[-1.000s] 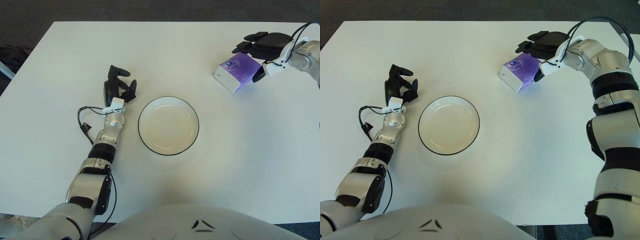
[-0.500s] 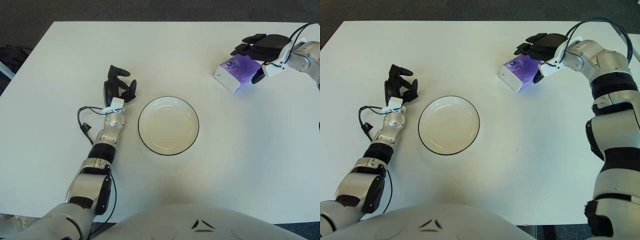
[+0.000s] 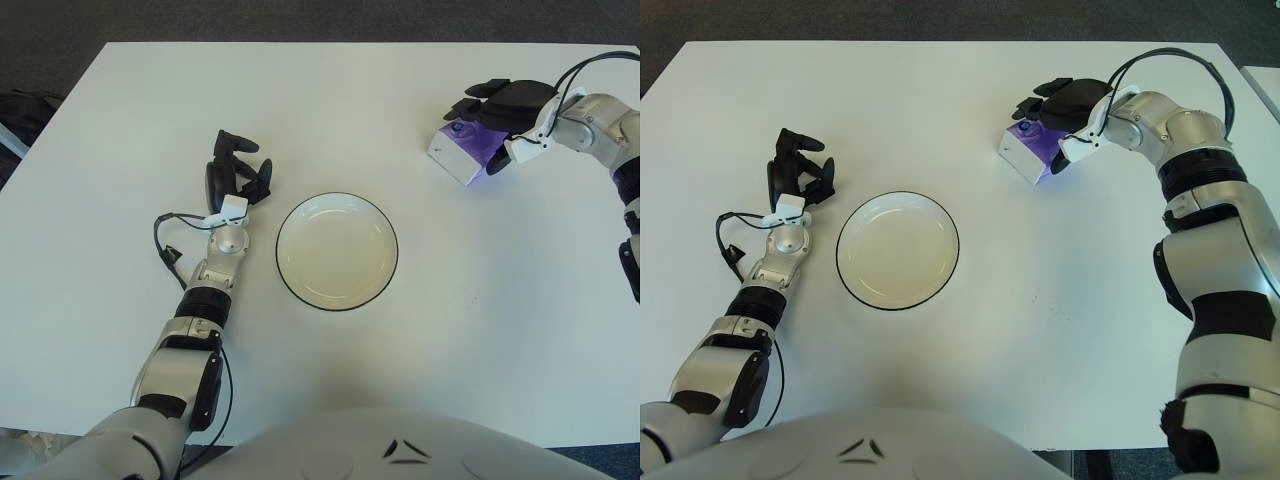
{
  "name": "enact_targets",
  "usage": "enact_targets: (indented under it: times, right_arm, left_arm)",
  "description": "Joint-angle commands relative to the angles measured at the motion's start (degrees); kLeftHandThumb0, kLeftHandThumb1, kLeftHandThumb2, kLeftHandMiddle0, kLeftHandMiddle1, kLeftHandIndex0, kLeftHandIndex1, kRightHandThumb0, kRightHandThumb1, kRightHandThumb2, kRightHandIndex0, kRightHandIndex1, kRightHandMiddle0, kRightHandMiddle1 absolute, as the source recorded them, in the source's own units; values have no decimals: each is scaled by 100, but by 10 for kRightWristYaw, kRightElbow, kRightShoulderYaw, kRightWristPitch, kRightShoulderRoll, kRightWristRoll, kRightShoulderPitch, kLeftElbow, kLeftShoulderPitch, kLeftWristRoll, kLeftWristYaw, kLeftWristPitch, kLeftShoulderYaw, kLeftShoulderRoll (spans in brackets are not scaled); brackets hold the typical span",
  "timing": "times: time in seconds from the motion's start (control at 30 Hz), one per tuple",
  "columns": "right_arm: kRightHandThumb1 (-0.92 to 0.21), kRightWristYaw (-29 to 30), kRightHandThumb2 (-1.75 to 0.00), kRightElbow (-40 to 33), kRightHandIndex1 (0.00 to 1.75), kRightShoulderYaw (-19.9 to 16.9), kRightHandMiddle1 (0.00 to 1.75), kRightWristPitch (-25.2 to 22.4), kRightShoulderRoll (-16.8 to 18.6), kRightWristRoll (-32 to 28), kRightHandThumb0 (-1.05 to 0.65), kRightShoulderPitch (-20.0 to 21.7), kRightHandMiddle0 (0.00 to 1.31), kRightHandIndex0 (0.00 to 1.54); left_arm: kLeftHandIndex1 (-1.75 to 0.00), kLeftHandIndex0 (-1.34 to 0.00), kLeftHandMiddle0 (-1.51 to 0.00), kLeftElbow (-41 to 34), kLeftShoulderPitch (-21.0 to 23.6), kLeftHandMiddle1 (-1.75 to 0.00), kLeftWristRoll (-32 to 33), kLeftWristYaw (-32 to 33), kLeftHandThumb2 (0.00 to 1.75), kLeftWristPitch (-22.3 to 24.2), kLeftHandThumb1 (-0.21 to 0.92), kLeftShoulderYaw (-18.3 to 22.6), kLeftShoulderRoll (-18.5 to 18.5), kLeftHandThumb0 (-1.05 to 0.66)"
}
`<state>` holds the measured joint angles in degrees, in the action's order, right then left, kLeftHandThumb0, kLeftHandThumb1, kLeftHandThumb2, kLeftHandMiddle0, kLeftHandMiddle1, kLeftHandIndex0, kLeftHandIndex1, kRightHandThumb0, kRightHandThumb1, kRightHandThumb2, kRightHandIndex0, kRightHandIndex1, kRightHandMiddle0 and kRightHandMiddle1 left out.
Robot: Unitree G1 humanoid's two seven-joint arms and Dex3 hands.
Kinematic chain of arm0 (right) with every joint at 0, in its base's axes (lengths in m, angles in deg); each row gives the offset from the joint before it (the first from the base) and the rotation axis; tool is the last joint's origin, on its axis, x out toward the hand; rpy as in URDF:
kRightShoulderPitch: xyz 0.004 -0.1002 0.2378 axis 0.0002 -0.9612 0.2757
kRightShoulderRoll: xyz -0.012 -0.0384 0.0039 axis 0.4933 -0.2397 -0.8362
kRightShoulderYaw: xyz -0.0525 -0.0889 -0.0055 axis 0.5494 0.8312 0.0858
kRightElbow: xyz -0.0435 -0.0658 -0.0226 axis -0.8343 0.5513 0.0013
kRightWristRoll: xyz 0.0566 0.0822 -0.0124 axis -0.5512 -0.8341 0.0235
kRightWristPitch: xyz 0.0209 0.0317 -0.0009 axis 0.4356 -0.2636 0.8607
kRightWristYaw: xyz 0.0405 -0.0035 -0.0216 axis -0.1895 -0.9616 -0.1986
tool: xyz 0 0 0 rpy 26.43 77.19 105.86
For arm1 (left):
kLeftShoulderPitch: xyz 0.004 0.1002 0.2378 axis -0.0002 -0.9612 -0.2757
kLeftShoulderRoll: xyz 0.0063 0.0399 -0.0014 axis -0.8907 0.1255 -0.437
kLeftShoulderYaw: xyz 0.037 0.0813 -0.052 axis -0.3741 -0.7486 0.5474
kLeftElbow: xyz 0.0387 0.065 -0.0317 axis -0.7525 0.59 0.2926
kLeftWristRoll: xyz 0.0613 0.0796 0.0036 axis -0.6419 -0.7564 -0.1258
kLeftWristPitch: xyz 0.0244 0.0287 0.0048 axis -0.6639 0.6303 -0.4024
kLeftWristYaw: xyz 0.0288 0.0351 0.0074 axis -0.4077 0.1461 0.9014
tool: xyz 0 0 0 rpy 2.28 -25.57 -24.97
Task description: Put the tissue paper into the plate.
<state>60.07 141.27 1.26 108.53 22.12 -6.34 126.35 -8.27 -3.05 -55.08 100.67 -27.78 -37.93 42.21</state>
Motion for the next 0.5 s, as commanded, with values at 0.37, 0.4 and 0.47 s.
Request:
enact_targets:
  times: [0.37,0.4,0.47]
  right_arm:
    - [-78,67,-18,28,0,35,45,1,15,32,-73,-8,0,14]
    - [-78,69,-18,29,0,37,45,1,17,33,-72,-8,0,14]
    - [-78,71,-19,33,0,39,45,0,19,33,-72,-8,0,14]
  left_arm:
    - [-168,-42,-95,57,-105,-175,-12,11,85,6,64,-16,30,-40]
    - [-168,-42,-95,56,-105,-175,-12,11,85,7,64,-16,30,-40]
    - [-168,-42,-96,57,-105,-175,-11,10,85,8,64,-16,30,-40]
